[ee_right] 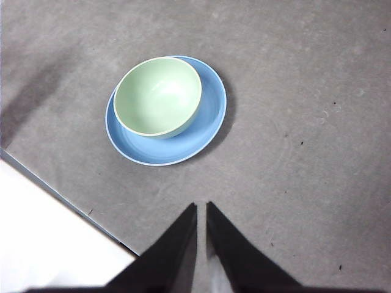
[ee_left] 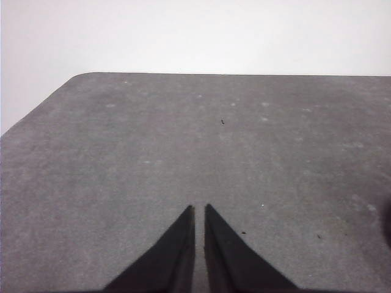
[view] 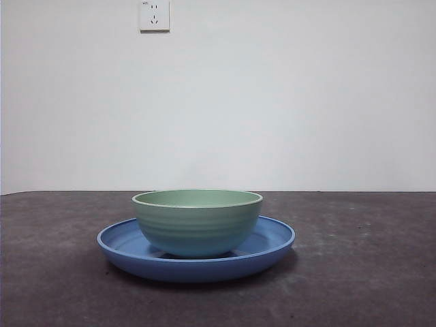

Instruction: Place the green bowl on the blue plate

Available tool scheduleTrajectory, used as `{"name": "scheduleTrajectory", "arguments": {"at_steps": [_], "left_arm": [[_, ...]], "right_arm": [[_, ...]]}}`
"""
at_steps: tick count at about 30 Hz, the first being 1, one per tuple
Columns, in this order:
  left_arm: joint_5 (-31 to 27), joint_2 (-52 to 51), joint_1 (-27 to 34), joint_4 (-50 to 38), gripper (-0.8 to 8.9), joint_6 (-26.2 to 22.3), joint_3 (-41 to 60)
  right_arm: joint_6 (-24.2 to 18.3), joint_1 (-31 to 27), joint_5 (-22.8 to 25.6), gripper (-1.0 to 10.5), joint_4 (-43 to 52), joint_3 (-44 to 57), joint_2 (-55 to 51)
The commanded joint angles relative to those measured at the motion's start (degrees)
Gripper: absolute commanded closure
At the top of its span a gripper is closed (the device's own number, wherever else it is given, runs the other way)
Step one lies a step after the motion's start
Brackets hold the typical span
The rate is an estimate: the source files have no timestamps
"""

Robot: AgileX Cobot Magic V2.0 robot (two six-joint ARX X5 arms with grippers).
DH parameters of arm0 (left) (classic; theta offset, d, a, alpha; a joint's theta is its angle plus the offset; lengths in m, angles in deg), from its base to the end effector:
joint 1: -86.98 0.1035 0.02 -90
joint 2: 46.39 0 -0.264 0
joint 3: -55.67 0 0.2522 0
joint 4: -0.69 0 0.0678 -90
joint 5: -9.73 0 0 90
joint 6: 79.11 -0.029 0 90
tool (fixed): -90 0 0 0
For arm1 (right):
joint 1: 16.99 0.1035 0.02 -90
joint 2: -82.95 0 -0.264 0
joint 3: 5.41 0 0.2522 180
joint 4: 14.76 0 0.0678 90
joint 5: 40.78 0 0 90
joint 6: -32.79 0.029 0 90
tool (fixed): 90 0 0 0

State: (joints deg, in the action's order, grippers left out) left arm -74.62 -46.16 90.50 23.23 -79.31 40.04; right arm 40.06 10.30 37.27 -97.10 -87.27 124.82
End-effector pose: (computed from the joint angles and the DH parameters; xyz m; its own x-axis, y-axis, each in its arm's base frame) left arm 0.0951 0.0030 0.1595 0.9916 -0.0376 -0.1237 0.0368 0.9993 -0.0088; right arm 0.0752 0.0456 0.3770 0.5476 0.5155 -0.6591 -0.5041 0.8319 0.2319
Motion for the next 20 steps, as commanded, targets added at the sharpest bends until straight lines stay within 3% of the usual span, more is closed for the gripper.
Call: {"name": "scheduleTrajectory", "arguments": {"at_steps": [1, 16, 20], "left_arm": [[-0.3, 0.0, 0.1, -0.7, 7.87, -0.6, 1.2], [-0.4, 0.0, 0.1, -0.7, 7.87, -0.6, 1.2], [-0.3, 0.0, 0.1, -0.7, 7.87, -0.6, 1.2]], "right_arm": [[-0.5, 0.3, 0.0, 9.3, 0.5, -0.5, 0.3], [-0.8, -0.2, 0.0, 9.3, 1.2, 0.1, 0.0], [-6.7, -0.7, 0.9, 9.3, 15.1, 6.7, -3.4]]}}
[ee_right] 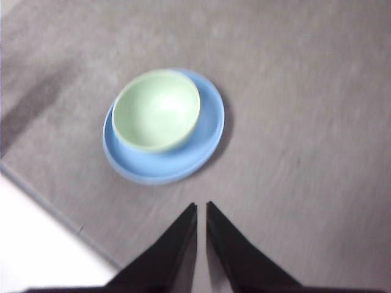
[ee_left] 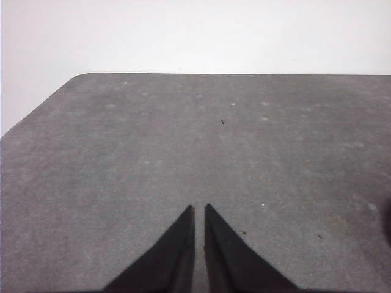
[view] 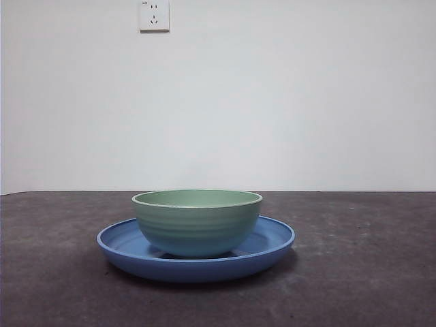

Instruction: Place the green bowl on the blue plate

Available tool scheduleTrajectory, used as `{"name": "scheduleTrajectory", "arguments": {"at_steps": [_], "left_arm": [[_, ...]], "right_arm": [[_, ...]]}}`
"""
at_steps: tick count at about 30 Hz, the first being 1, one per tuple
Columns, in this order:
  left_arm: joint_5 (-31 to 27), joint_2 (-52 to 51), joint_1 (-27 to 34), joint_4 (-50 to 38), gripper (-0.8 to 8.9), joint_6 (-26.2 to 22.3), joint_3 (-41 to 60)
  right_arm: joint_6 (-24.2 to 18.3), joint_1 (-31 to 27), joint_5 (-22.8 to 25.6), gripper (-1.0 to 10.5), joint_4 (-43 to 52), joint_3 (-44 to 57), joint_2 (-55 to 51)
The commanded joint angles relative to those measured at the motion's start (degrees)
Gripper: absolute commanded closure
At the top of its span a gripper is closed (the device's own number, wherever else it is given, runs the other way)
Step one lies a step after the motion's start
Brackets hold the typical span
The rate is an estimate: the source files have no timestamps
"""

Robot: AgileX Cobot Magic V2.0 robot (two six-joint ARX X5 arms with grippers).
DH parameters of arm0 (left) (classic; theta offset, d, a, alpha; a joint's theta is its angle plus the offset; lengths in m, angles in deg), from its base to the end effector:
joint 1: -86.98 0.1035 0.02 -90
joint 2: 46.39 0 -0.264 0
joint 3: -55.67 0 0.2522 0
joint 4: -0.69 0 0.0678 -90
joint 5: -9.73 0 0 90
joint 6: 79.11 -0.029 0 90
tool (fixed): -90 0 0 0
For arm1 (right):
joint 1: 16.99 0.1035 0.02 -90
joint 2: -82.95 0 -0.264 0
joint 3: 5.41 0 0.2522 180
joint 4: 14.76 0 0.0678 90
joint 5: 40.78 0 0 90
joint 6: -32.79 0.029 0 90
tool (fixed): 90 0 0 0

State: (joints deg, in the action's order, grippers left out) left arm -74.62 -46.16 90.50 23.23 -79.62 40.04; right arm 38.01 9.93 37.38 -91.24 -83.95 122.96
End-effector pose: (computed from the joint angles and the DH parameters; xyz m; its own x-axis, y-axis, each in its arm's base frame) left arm 0.0951 0.0030 0.1595 0.9916 -0.0376 -0.1237 0.0375 0.9993 -0.0034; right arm 0.0784 0.0465 0.3712 0.5952 0.5324 -0.6019 -0.5351 0.8214 0.1974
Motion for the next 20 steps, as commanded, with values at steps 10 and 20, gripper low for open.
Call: {"name": "scheduleTrajectory", "arguments": {"at_steps": [10, 20], "left_arm": [[-0.3, 0.0, 0.1, -0.7, 7.87, -0.3, 1.2], [-0.3, 0.0, 0.1, -0.8, 7.87, -0.3, 1.2]], "right_arm": [[-2.3, -18.8, -2.7, 9.3, 62.1, 46.8, -29.1], [-4.6, -30.0, -2.7, 9.3, 61.5, 59.2, -39.0]]}}
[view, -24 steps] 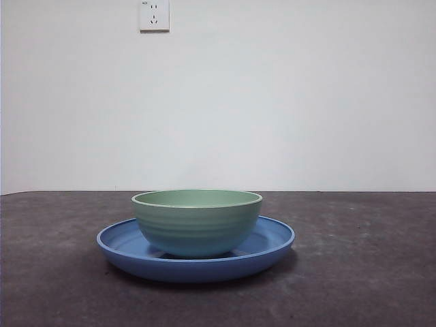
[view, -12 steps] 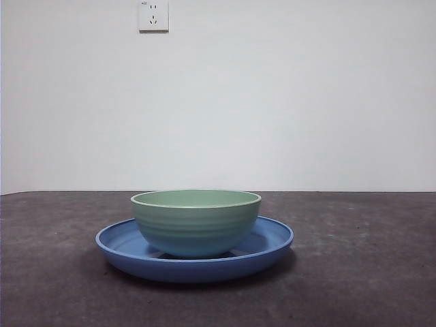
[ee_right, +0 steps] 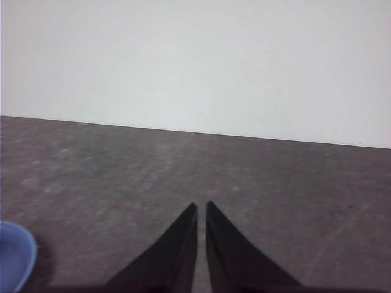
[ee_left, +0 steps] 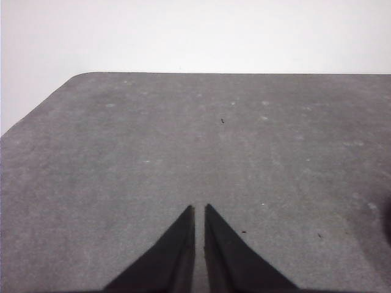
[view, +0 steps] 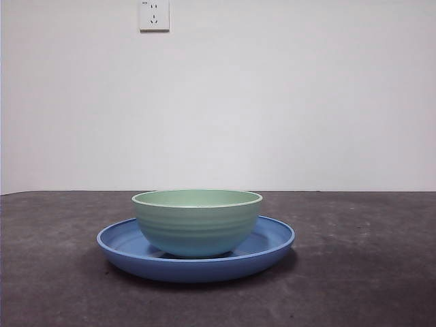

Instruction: Place the green bowl on the blue plate

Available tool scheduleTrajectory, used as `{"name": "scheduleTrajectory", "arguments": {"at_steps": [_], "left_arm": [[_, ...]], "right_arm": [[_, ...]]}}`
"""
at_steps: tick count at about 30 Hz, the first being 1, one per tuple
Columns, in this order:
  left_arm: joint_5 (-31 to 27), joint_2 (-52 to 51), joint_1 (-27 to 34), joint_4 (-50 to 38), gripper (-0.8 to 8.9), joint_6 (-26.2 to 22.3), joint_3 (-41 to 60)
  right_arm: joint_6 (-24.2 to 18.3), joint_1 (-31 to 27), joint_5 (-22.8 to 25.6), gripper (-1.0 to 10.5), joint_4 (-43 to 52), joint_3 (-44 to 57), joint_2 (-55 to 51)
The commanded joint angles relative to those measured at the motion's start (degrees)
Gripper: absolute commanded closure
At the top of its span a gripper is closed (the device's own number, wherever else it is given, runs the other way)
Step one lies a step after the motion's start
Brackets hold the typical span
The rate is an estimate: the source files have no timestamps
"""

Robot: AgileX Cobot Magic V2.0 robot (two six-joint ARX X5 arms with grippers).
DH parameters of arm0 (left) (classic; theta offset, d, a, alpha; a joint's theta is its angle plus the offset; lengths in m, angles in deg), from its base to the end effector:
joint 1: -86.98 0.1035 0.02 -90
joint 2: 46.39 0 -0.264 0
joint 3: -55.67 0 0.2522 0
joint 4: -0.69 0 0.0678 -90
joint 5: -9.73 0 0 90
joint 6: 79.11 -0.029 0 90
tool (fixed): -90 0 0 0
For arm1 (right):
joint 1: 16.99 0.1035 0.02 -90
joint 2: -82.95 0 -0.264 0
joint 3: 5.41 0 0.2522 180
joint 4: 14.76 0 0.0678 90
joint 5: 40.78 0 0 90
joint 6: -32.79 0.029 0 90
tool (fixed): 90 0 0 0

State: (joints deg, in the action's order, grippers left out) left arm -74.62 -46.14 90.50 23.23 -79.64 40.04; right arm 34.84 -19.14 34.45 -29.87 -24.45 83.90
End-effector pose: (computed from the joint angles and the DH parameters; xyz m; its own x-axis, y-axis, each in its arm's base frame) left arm 0.0951 0.0030 0.1595 0.9916 -0.0376 -0.1240 0.0375 0.9993 -0.0031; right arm 0.0917 0.0040 0.1912 0.9745 0.2185 0.0503 -0.2199 0.9753 0.0225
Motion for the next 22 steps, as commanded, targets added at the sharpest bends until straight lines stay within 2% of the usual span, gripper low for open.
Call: {"name": "scheduleTrajectory", "arguments": {"at_steps": [1, 4, 6, 13, 22], "left_arm": [[-0.3, 0.0, 0.1, -0.7, 7.87, -0.3, 1.2], [-0.3, 0.0, 0.1, -0.7, 7.87, -0.3, 1.2], [-0.3, 0.0, 0.1, -0.7, 7.87, -0.3, 1.2], [-0.3, 0.0, 0.1, -0.8, 7.87, -0.3, 1.2], [-0.3, 0.0, 0.1, -0.8, 7.87, -0.3, 1.2]], "right_arm": [[-2.6, -1.6, 0.2, 9.3, -0.8, -0.3, -0.3], [-5.6, -3.1, 1.1, 9.3, -3.4, -0.2, -0.7], [-5.7, -3.5, 2.6, 9.3, -4.8, -0.2, -0.7], [-3.5, -3.7, 14.8, 9.3, -7.9, 1.3, -0.7], [-4.4, -3.7, 15.3, 9.3, -8.2, 4.7, -0.7]]}}
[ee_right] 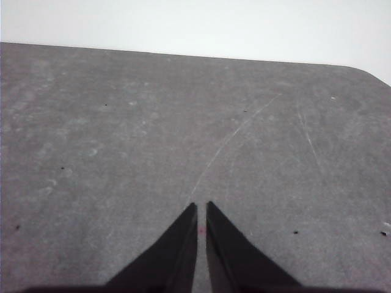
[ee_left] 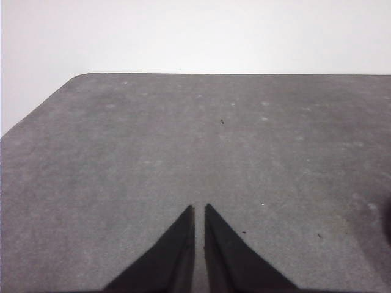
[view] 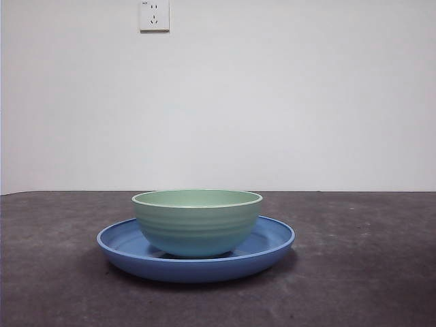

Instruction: Place the green bowl on the blue plate

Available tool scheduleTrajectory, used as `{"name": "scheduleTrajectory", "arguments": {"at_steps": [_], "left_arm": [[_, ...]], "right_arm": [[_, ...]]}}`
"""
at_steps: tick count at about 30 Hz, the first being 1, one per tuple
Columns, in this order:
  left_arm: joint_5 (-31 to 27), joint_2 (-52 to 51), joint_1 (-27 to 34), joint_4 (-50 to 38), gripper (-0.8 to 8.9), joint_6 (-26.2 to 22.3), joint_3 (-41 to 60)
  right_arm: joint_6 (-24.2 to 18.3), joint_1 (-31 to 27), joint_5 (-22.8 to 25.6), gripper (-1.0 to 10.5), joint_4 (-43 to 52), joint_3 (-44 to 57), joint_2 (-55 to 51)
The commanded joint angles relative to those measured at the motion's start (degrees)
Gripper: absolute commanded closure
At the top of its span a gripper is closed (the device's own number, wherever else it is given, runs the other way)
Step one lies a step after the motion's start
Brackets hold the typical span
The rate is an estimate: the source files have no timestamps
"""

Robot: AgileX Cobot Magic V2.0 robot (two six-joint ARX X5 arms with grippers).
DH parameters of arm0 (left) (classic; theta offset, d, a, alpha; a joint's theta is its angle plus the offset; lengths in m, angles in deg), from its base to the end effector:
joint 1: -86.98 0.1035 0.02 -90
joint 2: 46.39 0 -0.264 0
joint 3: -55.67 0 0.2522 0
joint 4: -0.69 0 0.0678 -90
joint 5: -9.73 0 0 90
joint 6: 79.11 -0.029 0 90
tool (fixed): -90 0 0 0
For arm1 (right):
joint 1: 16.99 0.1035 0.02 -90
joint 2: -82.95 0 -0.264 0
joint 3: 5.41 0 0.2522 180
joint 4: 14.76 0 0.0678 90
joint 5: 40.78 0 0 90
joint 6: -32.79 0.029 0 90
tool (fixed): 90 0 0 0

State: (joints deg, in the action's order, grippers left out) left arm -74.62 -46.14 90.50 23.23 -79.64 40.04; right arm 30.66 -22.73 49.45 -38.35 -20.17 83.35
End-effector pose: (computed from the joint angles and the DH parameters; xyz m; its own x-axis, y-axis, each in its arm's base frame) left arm 0.0951 0.0030 0.1595 0.9916 -0.0376 -0.1240 0.0375 0.9993 -0.0031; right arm 0.0954 -0.0097 0.1524 0.9817 -0.1027 -0.1604 0.0980 0.9945 -0.0373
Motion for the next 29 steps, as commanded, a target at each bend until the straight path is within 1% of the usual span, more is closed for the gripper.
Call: {"name": "scheduleTrajectory", "arguments": {"at_steps": [1, 23, 29], "left_arm": [[-0.3, 0.0, 0.1, -0.8, 7.87, -0.3, 1.2], [-0.3, 0.0, 0.1, -0.8, 7.87, -0.3, 1.2], [-0.3, 0.0, -2.6, -0.8, 7.87, -0.3, 1.2]], "right_arm": [[-0.3, -0.1, 0.3, 9.3, 0.4, 0.4, -0.2], [-0.3, -0.1, 0.2, 9.3, 0.8, 0.4, -0.2], [-0.3, -0.1, 0.2, 9.3, 0.8, 0.4, -0.2]]}}
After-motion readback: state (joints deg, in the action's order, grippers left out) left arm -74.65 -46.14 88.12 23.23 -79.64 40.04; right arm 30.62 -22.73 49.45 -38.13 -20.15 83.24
